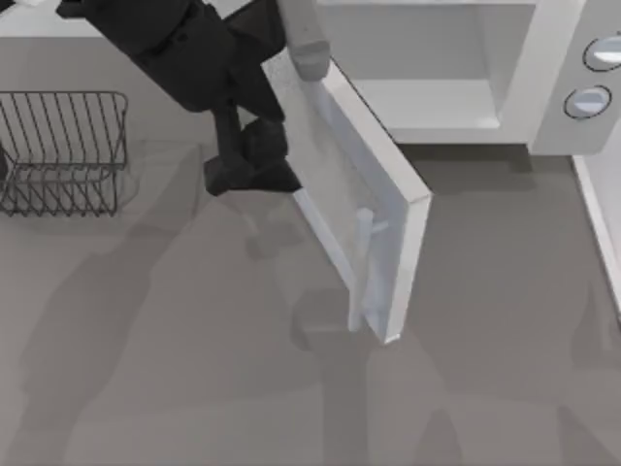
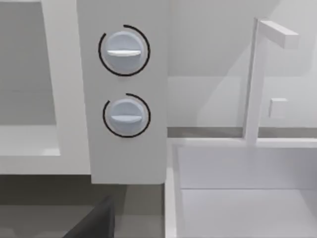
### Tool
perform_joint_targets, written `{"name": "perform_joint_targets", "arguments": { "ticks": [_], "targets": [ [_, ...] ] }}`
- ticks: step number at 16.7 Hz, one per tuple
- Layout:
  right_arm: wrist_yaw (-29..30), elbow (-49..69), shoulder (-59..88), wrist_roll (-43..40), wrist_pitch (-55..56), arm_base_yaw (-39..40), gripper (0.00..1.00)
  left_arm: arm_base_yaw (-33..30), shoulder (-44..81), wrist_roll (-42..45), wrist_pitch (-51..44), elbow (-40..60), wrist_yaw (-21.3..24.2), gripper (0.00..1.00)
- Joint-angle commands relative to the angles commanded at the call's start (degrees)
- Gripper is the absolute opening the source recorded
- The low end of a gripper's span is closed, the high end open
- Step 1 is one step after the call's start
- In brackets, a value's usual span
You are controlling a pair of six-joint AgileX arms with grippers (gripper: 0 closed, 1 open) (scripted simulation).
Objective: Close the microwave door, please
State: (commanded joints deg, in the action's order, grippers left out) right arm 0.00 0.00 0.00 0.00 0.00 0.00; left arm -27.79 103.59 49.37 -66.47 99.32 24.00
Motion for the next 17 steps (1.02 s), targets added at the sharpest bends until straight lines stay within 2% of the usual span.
{"name": "perform_joint_targets", "arguments": {
  "ticks": [8,17],
  "targets": [
    [0.0,0.0,0.0,0.0,0.0,0.0,1.00,0.0,0.0,0.0,0.0,0.0,0.0,0.02],
    [0.0,0.0,0.0,0.0,0.0,0.0,1.00,0.1,0.0,0.0,0.0,0.0,0.0,0.00]
  ]
}}
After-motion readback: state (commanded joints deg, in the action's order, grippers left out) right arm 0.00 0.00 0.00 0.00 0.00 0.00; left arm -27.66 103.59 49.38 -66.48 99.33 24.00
